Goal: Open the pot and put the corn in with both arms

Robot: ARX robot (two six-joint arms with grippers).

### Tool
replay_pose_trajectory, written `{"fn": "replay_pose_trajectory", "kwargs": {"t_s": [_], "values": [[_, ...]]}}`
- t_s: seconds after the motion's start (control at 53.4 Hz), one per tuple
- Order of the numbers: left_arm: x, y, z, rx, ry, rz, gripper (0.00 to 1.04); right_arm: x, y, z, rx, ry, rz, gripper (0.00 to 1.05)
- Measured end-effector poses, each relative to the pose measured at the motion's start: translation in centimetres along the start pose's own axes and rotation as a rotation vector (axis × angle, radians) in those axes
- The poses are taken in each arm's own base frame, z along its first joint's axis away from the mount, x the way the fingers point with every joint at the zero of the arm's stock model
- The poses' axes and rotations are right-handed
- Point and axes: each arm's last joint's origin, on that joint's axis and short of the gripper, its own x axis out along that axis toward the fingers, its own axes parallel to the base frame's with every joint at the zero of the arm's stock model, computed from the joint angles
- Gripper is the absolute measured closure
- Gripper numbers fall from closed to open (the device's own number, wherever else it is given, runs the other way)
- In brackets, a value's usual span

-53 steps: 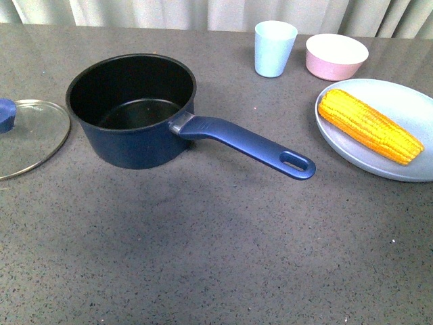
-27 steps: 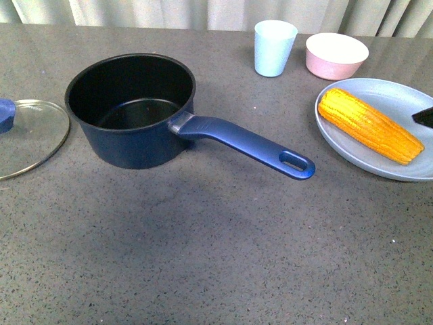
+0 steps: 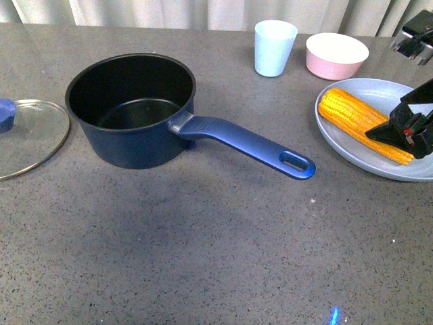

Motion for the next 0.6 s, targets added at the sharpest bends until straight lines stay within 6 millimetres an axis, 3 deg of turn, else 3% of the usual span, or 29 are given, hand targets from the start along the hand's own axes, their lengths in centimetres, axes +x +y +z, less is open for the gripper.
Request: {"fn": "replay_pose_trajectory", "kwargs": {"t_s": [0.337,0.393,0.487,0.599], "values": [[0.0,0.0,0.0,0.0,0.0,0.0,0.09,2.1,0.5,-0.2,-0.011,0.029,0.024,0.12],[0.0,0.0,0.0,0.0,0.0,0.0,0.09,2.3,0.5,-0.2,-0.009,0.034,0.025,0.17],[0.0,0.0,0.0,0.0,0.0,0.0,0.09,2.7,0.5,-0.4,-0.001,0.042,0.027,0.35],[0.0,0.0,0.0,0.0,0.0,0.0,0.09,2.8,0.5,-0.5,0.012,0.043,0.027,0.51]]}}
